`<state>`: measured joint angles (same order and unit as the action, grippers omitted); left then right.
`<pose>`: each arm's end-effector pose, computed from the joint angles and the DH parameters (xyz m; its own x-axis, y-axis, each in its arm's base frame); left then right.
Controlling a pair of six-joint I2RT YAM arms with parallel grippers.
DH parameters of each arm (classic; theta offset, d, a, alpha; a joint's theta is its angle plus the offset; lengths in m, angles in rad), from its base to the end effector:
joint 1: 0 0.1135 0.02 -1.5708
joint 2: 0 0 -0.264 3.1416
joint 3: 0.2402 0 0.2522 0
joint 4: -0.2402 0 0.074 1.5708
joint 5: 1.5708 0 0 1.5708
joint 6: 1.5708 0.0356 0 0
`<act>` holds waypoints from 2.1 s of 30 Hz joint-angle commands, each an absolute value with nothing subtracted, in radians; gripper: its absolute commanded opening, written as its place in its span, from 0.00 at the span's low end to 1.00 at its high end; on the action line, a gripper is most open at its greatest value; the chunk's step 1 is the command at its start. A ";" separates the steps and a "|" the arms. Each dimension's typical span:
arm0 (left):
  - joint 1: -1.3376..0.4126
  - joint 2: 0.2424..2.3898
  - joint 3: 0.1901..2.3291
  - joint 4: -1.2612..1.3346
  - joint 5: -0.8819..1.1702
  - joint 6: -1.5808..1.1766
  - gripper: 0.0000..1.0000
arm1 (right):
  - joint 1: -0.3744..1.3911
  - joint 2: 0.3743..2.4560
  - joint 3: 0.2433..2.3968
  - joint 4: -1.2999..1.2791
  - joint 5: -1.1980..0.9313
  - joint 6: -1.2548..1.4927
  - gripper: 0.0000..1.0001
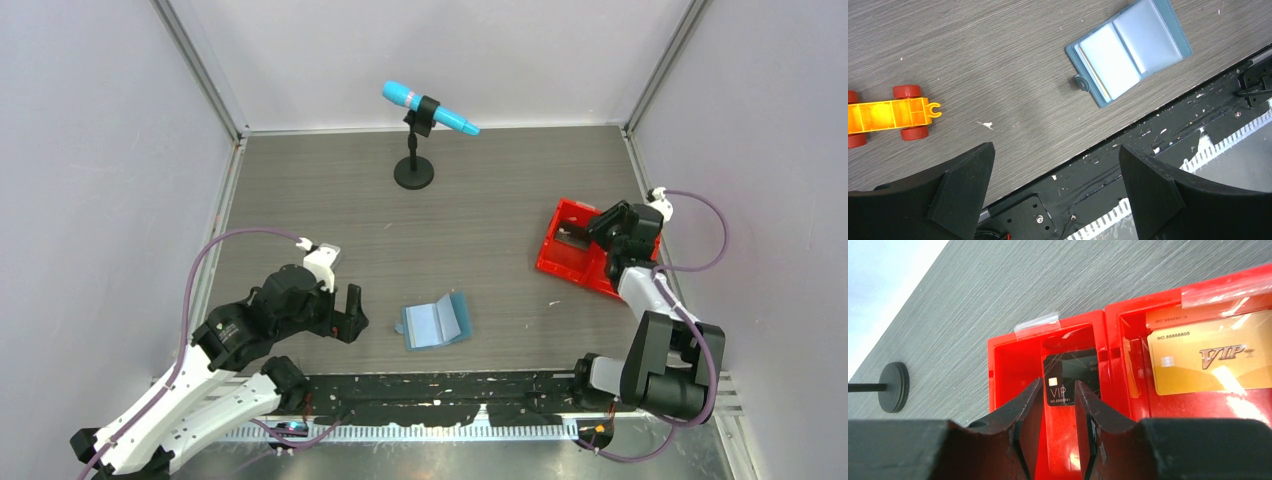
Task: Take the credit cards out of the card holder
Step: Place the credit card in the storage box, then remove the credit card from the card holder.
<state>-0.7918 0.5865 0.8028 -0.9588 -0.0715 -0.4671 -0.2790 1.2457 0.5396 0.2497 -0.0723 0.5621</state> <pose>0.0771 -0.0745 0.2967 -0.7271 0.0972 -0.6796 0.3869 0.8758 -0.2886 0.2500 -0.0689 0.2021 -0.2453 0.6232 -0.7426 0.4055 0.7617 0.5054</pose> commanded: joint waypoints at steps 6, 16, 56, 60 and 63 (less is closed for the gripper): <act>-0.793 0.594 0.832 -0.951 -0.098 -0.486 0.99 | -0.274 1.123 0.665 0.067 -0.102 0.529 0.37; -0.792 0.647 0.750 -0.866 -0.175 -0.641 0.98 | -0.029 0.989 0.632 -0.076 -0.132 0.525 0.40; -0.609 0.912 0.293 -0.215 0.120 -0.797 0.81 | 0.665 0.836 0.510 -0.156 -0.004 0.605 0.40; -0.609 0.920 0.274 -0.160 0.153 -0.803 0.78 | 0.706 0.857 0.524 -0.156 0.040 0.614 0.40; -0.609 0.927 0.270 -0.136 0.176 -0.802 0.78 | 0.740 0.878 0.531 -0.147 0.055 0.622 0.40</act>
<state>-0.6128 0.9070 0.3016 -0.1699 0.1265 -0.8047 0.7063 0.8612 0.4812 -0.1757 0.0006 0.6006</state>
